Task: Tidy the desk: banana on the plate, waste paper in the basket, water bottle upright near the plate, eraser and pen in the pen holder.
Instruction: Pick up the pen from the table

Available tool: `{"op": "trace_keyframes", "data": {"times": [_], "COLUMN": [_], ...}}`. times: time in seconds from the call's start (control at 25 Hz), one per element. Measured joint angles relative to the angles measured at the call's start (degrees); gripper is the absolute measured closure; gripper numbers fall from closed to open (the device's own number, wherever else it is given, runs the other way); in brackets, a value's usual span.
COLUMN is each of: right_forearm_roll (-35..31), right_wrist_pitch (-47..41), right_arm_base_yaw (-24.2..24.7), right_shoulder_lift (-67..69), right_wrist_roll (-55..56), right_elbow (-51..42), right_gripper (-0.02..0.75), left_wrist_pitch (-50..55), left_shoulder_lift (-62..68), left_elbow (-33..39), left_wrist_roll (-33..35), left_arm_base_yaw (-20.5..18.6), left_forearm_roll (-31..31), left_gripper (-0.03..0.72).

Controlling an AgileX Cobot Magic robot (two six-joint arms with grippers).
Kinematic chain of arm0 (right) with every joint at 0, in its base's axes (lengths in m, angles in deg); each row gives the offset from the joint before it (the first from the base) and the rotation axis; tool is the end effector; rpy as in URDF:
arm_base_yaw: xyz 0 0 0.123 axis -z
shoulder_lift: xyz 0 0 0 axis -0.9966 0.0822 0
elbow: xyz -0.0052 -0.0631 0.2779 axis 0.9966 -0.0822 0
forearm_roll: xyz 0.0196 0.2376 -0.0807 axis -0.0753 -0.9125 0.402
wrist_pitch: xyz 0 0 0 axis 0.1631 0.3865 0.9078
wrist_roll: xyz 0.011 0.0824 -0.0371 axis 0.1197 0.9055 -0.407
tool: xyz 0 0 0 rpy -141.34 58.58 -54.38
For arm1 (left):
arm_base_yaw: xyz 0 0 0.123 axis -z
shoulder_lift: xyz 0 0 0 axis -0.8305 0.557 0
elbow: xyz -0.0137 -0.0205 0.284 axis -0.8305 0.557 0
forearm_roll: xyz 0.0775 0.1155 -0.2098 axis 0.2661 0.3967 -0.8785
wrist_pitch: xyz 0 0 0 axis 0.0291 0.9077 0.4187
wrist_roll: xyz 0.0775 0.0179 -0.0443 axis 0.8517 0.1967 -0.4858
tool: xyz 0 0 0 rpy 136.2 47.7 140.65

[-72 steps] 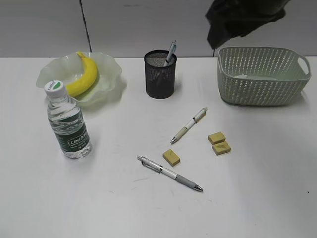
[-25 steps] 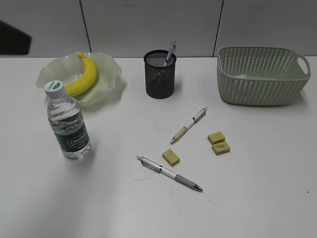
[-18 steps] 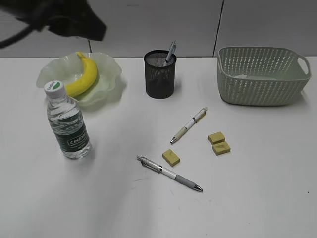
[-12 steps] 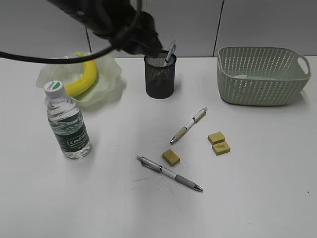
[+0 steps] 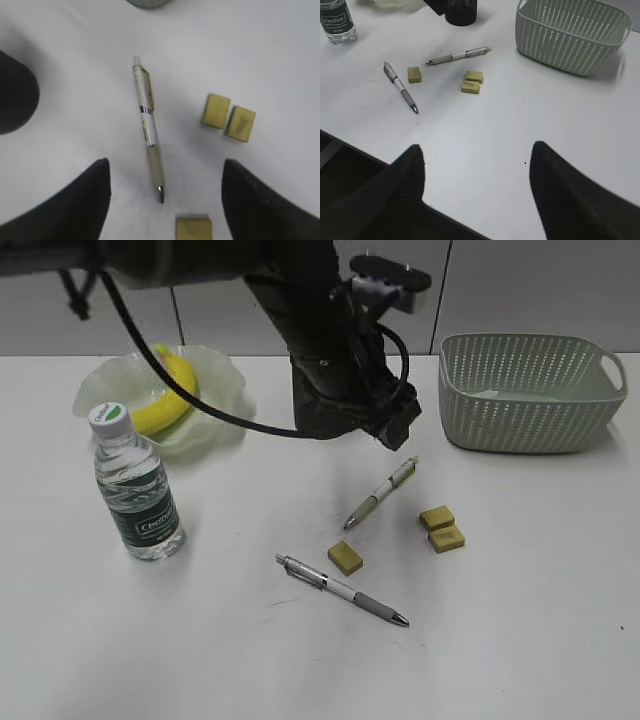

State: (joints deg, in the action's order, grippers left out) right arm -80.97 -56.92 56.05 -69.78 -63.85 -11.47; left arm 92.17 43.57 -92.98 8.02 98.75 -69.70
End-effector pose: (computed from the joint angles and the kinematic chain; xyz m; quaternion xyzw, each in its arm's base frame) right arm -0.0044 -0.0048 0.2817 -0.2202 0.8136 0.1179 0.5250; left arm 0.3402 -0.3268 0.2358 0.4108 0.8749 -0.1300 0.2211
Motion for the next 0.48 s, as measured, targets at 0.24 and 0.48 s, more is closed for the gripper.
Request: {"op": "trace_keyframes", "data": {"times": [0.24,0.48], "right_forearm_roll": [0.0,0.0], "right_wrist_pitch": [0.0,0.0], "right_arm_base_yaw": [0.0,0.0], "right_shoulder_lift": [0.0,0.0], "right_wrist_roll": [0.0,0.0], "right_elbow": [0.0,0.0], "right_gripper": [0.216,0.216], "left_wrist_pitch": [4.3,3.5], "left_shoulder_lift": [9.8,14.6], "left_elbow": [-8.5,-11.5], "left_wrist_roll": [-1.6,-3.3], "left_arm_base_yaw": [0.0,0.0], "left_forearm_roll": [0.2,0.4], "left_gripper": [0.158,0.158]}}
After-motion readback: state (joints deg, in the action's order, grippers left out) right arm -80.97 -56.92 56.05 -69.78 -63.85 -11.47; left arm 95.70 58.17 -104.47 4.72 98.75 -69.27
